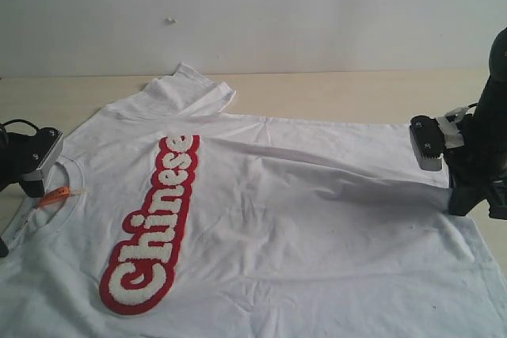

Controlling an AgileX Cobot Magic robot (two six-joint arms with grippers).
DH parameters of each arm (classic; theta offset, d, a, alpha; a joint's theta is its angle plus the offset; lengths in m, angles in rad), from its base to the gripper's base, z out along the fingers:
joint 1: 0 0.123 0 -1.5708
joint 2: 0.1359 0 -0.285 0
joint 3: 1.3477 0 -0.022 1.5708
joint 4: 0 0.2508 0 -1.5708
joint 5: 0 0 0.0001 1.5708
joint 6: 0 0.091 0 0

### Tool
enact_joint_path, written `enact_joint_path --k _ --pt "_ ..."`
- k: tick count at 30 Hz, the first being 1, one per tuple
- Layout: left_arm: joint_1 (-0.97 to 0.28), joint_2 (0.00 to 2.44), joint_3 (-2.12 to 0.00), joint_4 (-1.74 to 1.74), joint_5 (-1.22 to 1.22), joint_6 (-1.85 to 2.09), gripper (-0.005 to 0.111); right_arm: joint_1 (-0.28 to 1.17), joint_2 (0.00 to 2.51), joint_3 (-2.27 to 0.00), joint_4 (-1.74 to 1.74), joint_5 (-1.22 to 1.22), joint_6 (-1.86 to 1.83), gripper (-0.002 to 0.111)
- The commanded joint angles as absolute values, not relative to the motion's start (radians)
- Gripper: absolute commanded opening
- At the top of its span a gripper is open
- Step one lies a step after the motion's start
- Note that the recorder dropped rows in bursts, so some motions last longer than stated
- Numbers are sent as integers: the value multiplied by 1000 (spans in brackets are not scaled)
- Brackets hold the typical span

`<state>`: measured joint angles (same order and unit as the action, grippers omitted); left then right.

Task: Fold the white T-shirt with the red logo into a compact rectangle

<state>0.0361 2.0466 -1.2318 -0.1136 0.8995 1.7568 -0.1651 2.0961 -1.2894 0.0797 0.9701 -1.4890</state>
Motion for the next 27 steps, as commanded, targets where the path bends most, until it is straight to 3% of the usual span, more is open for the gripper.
enact_joint_path --k 1,27 --pt "35 2058 -1233 -113 891 1749 105 -163 2131 -1273 112 972 -1489 0" --pt "35 2064 -1233 -112 874 1749 105 -163 2131 -1273 112 963 -1489 0"
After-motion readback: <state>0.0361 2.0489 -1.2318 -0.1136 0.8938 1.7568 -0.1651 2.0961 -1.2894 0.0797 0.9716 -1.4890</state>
